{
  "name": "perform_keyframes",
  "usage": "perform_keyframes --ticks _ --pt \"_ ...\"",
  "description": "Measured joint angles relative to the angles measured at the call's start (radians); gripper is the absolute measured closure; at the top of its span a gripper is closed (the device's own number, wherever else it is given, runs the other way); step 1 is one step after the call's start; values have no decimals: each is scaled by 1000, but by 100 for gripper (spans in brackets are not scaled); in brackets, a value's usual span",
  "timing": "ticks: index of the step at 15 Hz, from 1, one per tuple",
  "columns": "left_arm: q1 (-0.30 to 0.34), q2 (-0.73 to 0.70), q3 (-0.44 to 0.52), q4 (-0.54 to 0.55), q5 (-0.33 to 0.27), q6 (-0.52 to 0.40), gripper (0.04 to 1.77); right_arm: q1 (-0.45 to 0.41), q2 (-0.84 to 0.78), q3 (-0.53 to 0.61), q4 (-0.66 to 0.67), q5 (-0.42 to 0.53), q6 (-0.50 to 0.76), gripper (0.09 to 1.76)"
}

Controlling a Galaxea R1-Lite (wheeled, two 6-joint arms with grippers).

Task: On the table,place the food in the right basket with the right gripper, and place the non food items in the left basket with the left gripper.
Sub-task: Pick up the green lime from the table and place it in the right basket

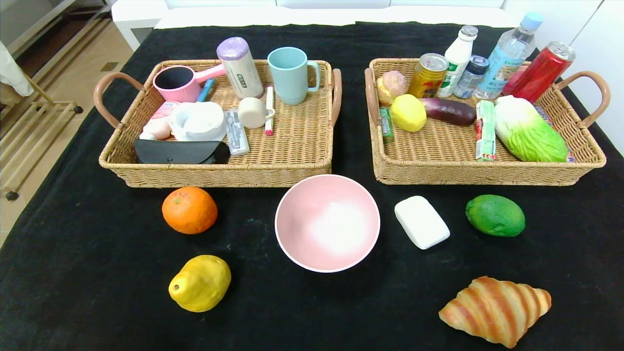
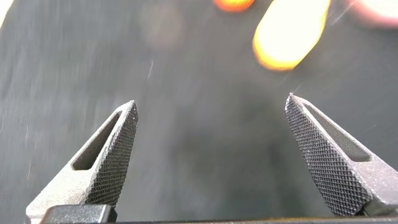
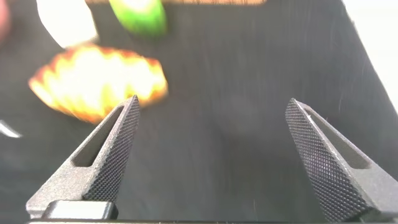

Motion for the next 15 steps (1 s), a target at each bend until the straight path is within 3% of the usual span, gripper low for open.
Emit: perform_keyframes --ticks 3,5,8,11,13,15 --pt "-2 78 -198 11 -230 -66 9 2 60 -213 60 163 38 14" --pt "-25 170 -307 11 -325 -75 9 -8 137 -300 77 245 40 14" --pt "-89 324 -428 12 -380 -74 9 -126 254 -365 44 376 -11 14" --pt "-157 509 -512 2 -396 -73 9 -327 370 -429 39 711 -25 14" --pt "-238 649 -543 -60 -396 -66 9 -369 457 -474 71 906 -17 14" --pt "-304 784 -558 -163 -394 -43 9 -374 543 -521 93 975 -9 14"
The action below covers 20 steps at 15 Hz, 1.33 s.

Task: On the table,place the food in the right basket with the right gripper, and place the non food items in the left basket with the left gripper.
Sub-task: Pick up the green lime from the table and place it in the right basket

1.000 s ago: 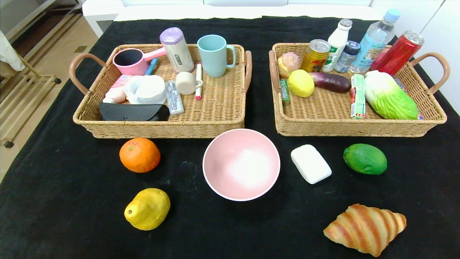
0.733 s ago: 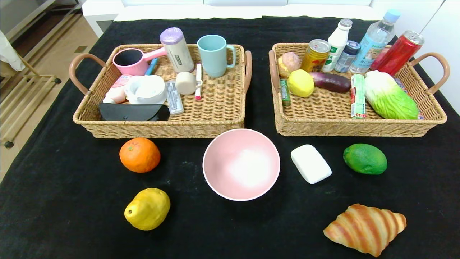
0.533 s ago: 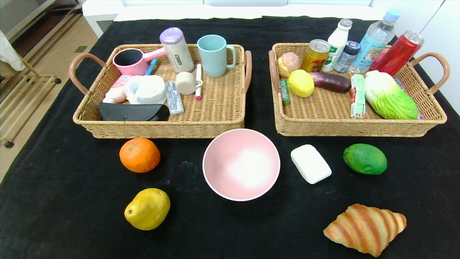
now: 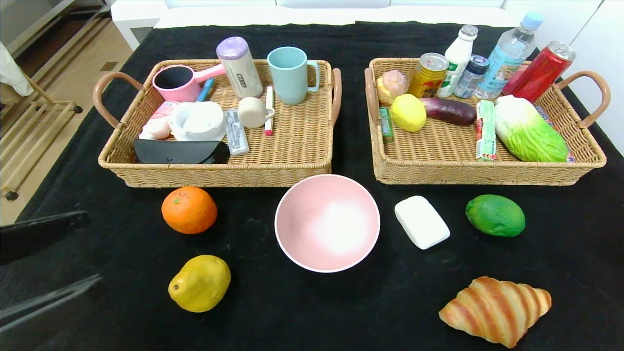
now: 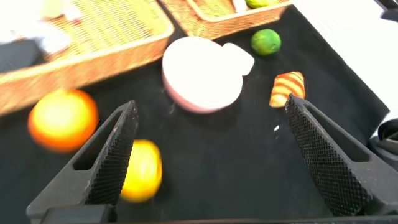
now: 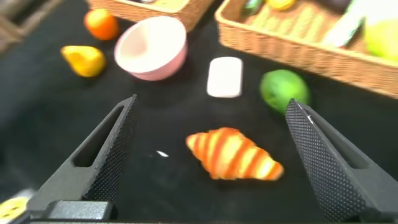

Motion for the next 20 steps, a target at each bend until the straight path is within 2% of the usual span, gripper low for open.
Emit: perform_keyframes --ticks 4,6,8,10,15,18,20 --pt "-94 240 -13 -173 2 59 9 43 107 -50 9 28 0 14" --pt "-143 308 -20 -193 2 71 9 62 150 -54 10 27 2 14" --pt "-164 352 -39 -196 2 70 9 90 203 -59 5 0 5 14" --pt "-169 375 -45 -204 5 69 9 159 266 -64 -4 -116 7 14" --pt "-168 394 -44 -206 34 73 9 402 390 -76 -82 -373 40 14" --pt "-167 397 -41 -207 64 76 9 463 424 -84 -91 -477 45 14" --pt "-166 396 -40 -206 71 76 9 481 437 -87 -93 -512 45 14"
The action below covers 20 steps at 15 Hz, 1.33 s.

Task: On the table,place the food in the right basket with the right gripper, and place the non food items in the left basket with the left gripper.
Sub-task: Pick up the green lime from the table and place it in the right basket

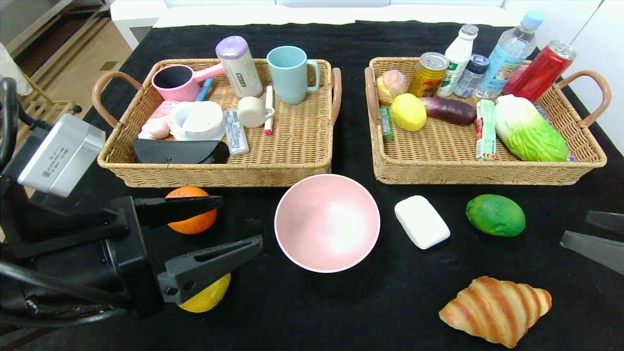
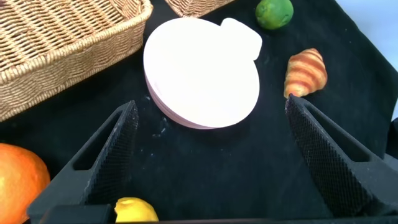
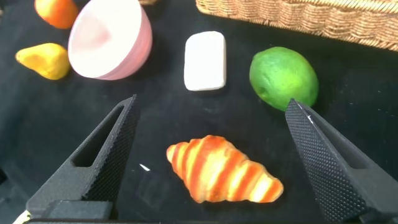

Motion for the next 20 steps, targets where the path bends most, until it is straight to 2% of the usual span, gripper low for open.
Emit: perform_keyframes --ticks 5,8,9,11,13,20 --pt "6 -6 -3 -2 7 0 9 39 28 -73 95 -192 0 14" --pt "6 -18 2 -2 8 1 9 58 96 -151 195 -417 20 14" --pt "6 -24 4 -1 8 1 9 81 125 -184 241 -468 83 14" --pt "6 -34 6 -1 8 1 9 137 187 -266 340 -504 205 14" --pt "4 -40 7 0 8 1 9 171 253 -336 401 -515 243 14" --pt "2 -45 10 3 7 1 9 243 454 -463 409 -653 286 14"
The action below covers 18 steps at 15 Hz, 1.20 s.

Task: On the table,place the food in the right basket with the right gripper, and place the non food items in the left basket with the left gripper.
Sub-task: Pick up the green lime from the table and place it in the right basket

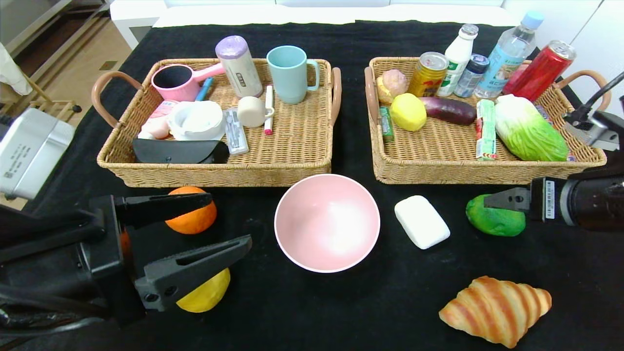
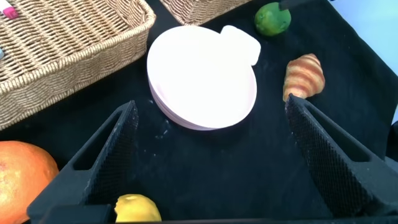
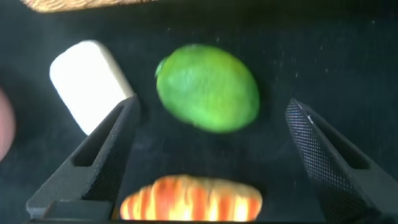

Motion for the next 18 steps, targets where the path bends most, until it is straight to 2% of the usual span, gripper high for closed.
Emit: perform_keyframes --ticks 6,18 --pt "-1 0 1 1 -1 0 9 4 84 -40 2 -11 2 14" --pt "0 -4 3 -2 0 14 9 -4 172 -35 -12 -20 17 14"
